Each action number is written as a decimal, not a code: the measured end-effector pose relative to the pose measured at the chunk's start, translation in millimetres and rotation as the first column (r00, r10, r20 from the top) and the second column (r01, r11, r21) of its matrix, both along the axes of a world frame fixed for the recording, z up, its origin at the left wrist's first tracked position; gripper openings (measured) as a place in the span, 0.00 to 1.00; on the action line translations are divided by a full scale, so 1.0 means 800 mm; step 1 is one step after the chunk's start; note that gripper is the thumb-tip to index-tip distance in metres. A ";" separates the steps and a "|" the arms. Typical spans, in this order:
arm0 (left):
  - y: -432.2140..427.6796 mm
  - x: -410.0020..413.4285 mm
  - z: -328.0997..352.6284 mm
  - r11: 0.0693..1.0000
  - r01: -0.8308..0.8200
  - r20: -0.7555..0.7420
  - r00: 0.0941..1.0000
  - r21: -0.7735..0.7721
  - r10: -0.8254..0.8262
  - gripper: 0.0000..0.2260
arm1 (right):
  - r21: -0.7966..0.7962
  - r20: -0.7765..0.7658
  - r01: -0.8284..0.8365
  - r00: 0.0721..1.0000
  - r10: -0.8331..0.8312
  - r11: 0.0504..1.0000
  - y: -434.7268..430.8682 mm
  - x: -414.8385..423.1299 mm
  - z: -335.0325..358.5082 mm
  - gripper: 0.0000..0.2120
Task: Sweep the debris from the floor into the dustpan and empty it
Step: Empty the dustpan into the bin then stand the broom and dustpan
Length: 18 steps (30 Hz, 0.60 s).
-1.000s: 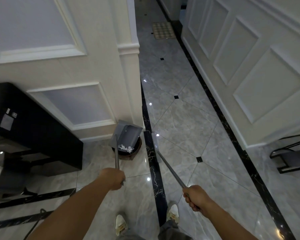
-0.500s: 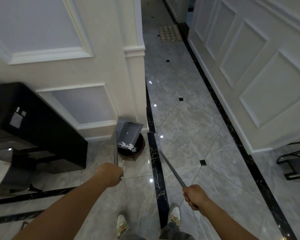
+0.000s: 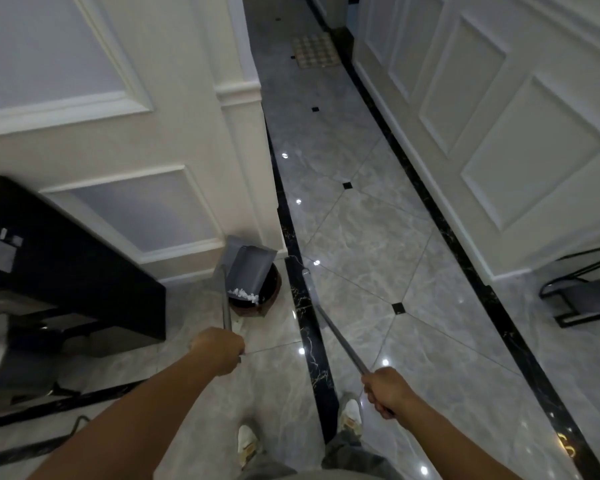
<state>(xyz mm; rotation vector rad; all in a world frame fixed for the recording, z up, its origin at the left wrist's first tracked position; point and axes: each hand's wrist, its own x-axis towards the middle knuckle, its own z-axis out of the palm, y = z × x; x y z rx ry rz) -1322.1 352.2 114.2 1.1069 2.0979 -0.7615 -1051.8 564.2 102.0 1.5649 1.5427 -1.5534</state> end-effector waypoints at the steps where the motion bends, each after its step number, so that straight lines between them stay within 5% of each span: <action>1: -0.001 0.000 0.001 1.000 0.004 -0.004 1.000 0.006 -0.004 0.15 | 0.000 -0.003 -0.002 1.000 0.002 1.000 0.000 -0.002 -0.002 0.09; 18: 0.008 0.037 -0.030 0.996 -0.059 0.067 0.996 -0.067 0.063 0.18 | 0.040 -0.032 -0.010 0.999 0.011 0.999 0.009 -0.014 -0.009 0.09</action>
